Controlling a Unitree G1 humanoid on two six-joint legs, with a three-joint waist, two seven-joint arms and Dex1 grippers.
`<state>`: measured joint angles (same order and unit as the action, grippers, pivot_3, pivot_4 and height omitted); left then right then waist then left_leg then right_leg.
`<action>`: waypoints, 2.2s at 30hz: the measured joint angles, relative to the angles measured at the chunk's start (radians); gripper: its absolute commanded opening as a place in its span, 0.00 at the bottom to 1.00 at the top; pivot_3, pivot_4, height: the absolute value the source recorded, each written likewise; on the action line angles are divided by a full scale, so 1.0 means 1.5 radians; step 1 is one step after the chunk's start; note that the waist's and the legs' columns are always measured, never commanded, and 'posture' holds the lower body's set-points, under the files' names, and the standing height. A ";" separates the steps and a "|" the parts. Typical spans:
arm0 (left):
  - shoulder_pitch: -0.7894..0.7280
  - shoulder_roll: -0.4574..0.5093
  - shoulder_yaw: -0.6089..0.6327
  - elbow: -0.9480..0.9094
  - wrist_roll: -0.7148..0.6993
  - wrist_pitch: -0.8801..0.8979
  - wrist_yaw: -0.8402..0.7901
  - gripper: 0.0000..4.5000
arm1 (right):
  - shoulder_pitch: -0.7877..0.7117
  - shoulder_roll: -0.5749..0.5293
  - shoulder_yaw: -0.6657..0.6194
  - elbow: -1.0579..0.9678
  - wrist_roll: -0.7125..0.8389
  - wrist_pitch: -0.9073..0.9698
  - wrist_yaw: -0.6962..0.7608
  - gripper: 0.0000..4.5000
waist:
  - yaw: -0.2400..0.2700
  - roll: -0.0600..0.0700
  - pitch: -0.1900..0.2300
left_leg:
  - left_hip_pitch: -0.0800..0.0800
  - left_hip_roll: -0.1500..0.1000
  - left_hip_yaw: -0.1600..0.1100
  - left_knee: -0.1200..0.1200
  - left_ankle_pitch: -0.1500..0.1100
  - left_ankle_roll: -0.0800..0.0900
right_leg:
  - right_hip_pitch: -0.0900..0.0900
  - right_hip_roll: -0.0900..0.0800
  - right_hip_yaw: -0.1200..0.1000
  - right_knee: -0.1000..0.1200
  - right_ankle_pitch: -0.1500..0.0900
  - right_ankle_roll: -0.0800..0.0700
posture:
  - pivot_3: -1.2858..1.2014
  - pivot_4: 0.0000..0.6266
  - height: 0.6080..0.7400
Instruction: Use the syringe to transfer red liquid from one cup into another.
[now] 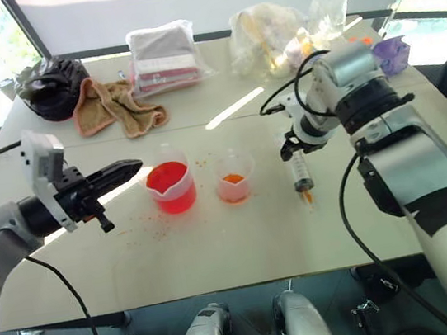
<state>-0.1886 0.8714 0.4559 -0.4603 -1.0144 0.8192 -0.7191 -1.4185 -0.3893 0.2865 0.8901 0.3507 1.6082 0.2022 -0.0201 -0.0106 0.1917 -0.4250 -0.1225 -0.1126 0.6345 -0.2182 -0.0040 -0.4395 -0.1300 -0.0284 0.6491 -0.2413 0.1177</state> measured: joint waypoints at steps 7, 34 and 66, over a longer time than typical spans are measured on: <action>0.012 0.000 0.003 -0.012 -0.002 0.000 0.010 0.00 | 0.007 0.023 -0.028 -0.004 -0.039 0.000 0.008 0.32 | -0.001 0.000 0.000 | 0.000 0.001 0.000 0.000 0.001 0.001 | 0.000 0.001 0.001 0.000 0.001 -0.002 | 0.52 0.24 0.96; -0.119 0.064 -0.006 0.073 0.002 0.000 -0.025 0.00 | 0.262 0.051 -0.178 -0.690 0.192 -0.523 0.424 0.32 | 0.000 0.000 0.000 | 0.002 0.009 0.002 0.000 0.002 -0.001 | -0.001 0.009 0.001 0.000 0.005 -0.008 | 0.52 0.24 0.96; -0.156 0.144 0.083 0.058 -0.155 0.121 0.060 0.00 | 0.373 0.289 -0.034 -0.377 -0.021 -0.901 0.439 0.32 | -0.016 0.000 0.000 | 0.004 0.011 0.000 -0.003 0.004 -0.004 | -0.001 0.012 0.002 0.001 0.006 -0.010 | 0.52 0.24 0.96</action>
<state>-0.4222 1.0868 0.5803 -0.3728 -1.2469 1.0003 -0.6293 -0.8585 0.0435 0.2349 0.3244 0.3198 0.2568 0.8611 -0.0443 -0.0107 0.1913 -0.4184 -0.1062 -0.1119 0.6297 -0.2125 -0.0105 -0.4407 -0.1120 -0.0251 0.6501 -0.2323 0.1032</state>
